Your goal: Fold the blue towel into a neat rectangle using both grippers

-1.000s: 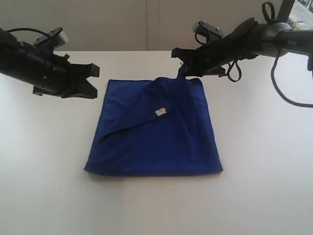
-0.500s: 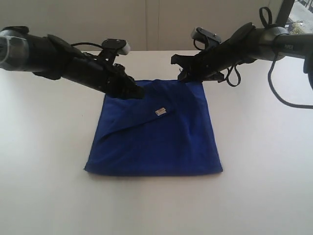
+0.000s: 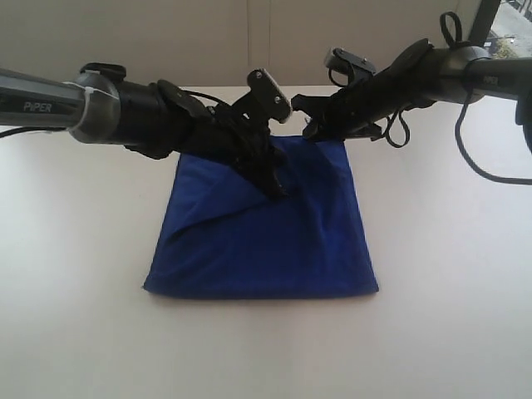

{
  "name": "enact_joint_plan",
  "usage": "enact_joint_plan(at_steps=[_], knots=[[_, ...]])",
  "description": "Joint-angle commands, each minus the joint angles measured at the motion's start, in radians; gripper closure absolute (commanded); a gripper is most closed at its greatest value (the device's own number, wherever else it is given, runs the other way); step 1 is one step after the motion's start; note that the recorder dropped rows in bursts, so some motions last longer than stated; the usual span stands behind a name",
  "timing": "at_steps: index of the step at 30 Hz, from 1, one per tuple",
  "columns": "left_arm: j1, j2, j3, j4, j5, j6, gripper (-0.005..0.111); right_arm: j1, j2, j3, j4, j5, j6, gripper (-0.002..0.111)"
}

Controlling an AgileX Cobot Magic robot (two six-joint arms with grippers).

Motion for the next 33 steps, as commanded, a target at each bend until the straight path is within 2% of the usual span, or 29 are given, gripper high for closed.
enact_joint_plan(at_steps=[1,4,10,13,18,22,33], knots=[[-0.035,0.026,-0.005,-0.012,-0.027,0.099,0.107,-0.004,-0.004,-0.002,-0.02,0.004,-0.016,0.108],[-0.043,0.062,-0.005,0.01,-0.046,0.099,0.1,-0.004,-0.004,-0.002,-0.029,0.004,-0.016,0.108],[-0.045,0.073,-0.005,0.038,-0.046,0.099,0.066,-0.004,-0.004,-0.002,-0.038,0.005,-0.016,0.108],[-0.047,0.076,-0.005,0.038,-0.029,0.095,0.057,-0.004,-0.004,-0.002,-0.038,0.005,-0.016,0.108],[-0.066,0.095,-0.017,0.046,-0.046,0.097,0.056,-0.004,0.01,-0.002,-0.038,0.011,-0.016,0.108],[-0.073,0.124,-0.041,0.046,-0.149,0.095,0.056,-0.004,0.026,-0.002,-0.038,0.035,-0.016,0.108],[-0.073,0.136,-0.065,0.047,-0.219,0.094,0.056,-0.004,0.037,-0.002,-0.038,0.035,-0.016,0.108]])
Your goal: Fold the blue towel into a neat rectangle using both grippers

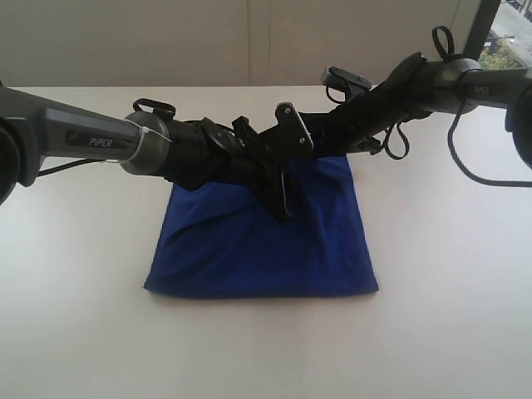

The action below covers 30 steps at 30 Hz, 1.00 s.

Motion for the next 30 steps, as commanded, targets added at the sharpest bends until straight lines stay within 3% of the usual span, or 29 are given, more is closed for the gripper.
enact_joint_plan(at_steps=[1,6,13,16,21,24,25,26,27,30], knots=[[-0.004,0.0,-0.004,-0.006,-0.01,-0.005,0.056,-0.004,-0.005,-0.002,-0.001,0.002,-0.016,0.108],[-0.004,0.0,-0.004,-0.006,-0.008,-0.005,0.069,-0.004,-0.005,-0.002,-0.001,0.002,-0.016,0.108],[-0.004,0.0,-0.004,-0.006,-0.004,-0.009,0.107,-0.004,-0.005,-0.002,-0.001,-0.004,-0.016,0.108],[-0.004,-0.017,-0.004,-0.027,-0.013,-0.009,0.107,-0.006,-0.016,-0.002,-0.003,-0.024,-0.016,0.108],[-0.004,-0.156,-0.004,-0.228,-0.026,-0.005,0.107,-0.015,-0.098,-0.002,-0.088,0.018,-0.008,0.108],[0.017,-0.302,0.023,-0.539,-0.042,0.184,0.107,-0.017,-0.199,-0.002,-0.17,0.106,-0.003,0.108],[0.019,-0.342,0.033,-0.699,-0.122,0.333,0.107,-0.017,-0.225,-0.002,-0.187,0.133,-0.003,0.108],[0.019,-0.366,0.037,-0.72,-0.214,0.434,0.107,-0.017,-0.247,-0.002,-0.21,0.147,0.016,0.108],[0.019,-0.394,0.054,-0.72,-0.327,0.459,0.107,-0.017,-0.269,0.005,-0.242,0.148,0.047,0.108],[0.019,-0.468,0.128,-0.72,-0.429,0.469,0.107,-0.017,-0.347,0.067,-0.306,0.161,0.079,0.108]])
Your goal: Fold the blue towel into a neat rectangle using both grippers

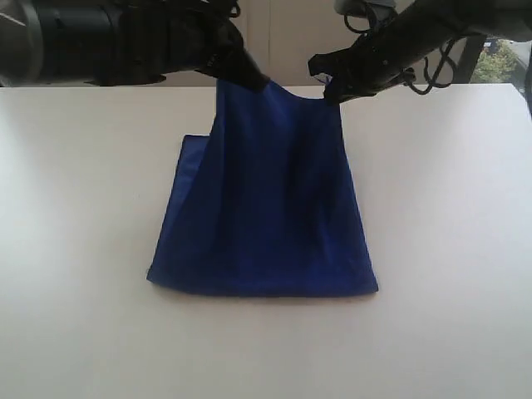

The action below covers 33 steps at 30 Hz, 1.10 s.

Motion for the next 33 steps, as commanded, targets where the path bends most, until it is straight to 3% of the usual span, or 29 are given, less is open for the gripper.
enact_joint_plan(at_steps=[1,5,8,11,15,22,25,28,30,33], knots=[[0.002,-0.098,0.097,-0.048,-0.096,0.073,0.107,-0.005,-0.107,0.088,-0.069,0.02,0.031,0.108],[-0.008,-0.232,0.23,-0.048,-0.078,-0.032,0.107,-0.003,-0.259,0.26,-0.073,-0.025,0.02,0.108],[-0.008,-0.321,0.318,-0.048,0.072,-0.203,0.107,0.006,-0.34,0.37,-0.068,-0.051,0.015,0.108],[-0.008,-0.336,0.35,-0.048,0.1,-0.353,0.107,0.015,-0.383,0.445,-0.068,-0.066,0.015,0.108],[-0.008,-0.34,0.353,-0.048,0.385,-0.35,0.107,0.019,-0.396,0.469,-0.068,-0.087,0.015,0.108],[-0.008,-0.365,0.356,-0.045,0.539,-0.353,0.107,0.019,-0.398,0.469,-0.068,-0.094,0.015,0.108],[-0.008,-0.365,0.388,0.11,0.58,-0.351,0.107,0.019,-0.398,0.469,-0.068,-0.094,0.015,0.108],[-0.008,-0.365,0.441,0.39,0.567,-0.346,0.107,0.019,-0.398,0.469,-0.068,-0.094,0.013,0.108],[-0.008,-0.365,0.473,0.548,0.504,-0.346,0.107,0.019,-0.398,0.469,-0.068,-0.095,0.002,0.108],[-0.002,-0.365,0.497,0.61,0.364,-0.346,0.107,0.019,-0.398,0.469,-0.068,-0.095,0.002,0.108]])
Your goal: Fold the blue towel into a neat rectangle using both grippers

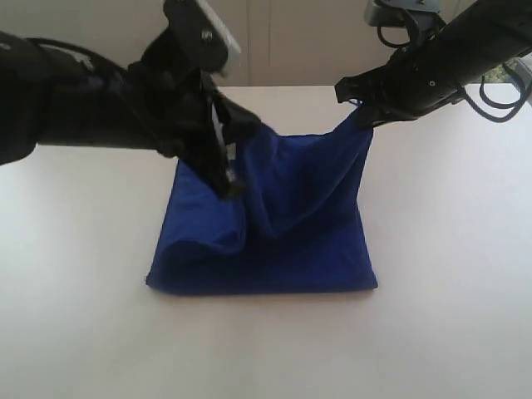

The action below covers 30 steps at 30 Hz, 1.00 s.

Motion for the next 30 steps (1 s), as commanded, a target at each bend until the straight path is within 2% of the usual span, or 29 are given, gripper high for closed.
enact_joint_plan(at_steps=[1,4,7,9,14,17,20,23,25,27,30], knots=[[0.012,-0.007,0.034,0.104,-0.165,-0.002,0.107,0.0,-0.014,0.006,0.002,-0.009,-0.017,0.108],[0.061,-0.007,0.035,-0.078,-0.146,-0.032,0.107,0.0,-0.014,0.006,0.002,-0.012,-0.016,0.108],[0.11,-0.007,0.037,-0.297,-0.027,-0.045,0.107,0.0,-0.014,0.006,0.002,-0.012,-0.016,0.108],[0.132,-0.007,0.037,-0.39,0.044,-0.072,0.107,0.002,-0.014,0.006,0.002,-0.011,-0.016,0.108],[0.145,-0.007,0.037,-0.428,0.096,-0.224,0.107,0.012,-0.016,0.006,0.005,-0.012,-0.016,0.108],[0.145,-0.006,0.037,-0.309,0.205,-0.221,0.107,0.027,-0.016,0.006,0.005,-0.012,-0.016,0.108],[0.145,-0.006,0.037,-0.061,0.335,-0.222,0.107,0.036,-0.016,0.006,0.005,-0.018,-0.019,0.108],[0.145,-0.006,0.037,0.251,0.383,-0.249,0.107,0.036,-0.016,0.006,0.005,-0.018,-0.019,0.108],[0.157,-0.004,0.037,0.425,0.338,-0.427,0.107,0.036,-0.016,0.006,0.005,-0.018,-0.019,0.108],[0.19,0.006,0.037,0.532,0.317,-0.621,0.107,0.036,-0.016,0.006,0.005,-0.018,-0.019,0.108],[0.271,0.028,0.037,0.55,0.334,-0.992,0.107,0.036,-0.016,0.006,0.005,-0.02,-0.019,0.108]])
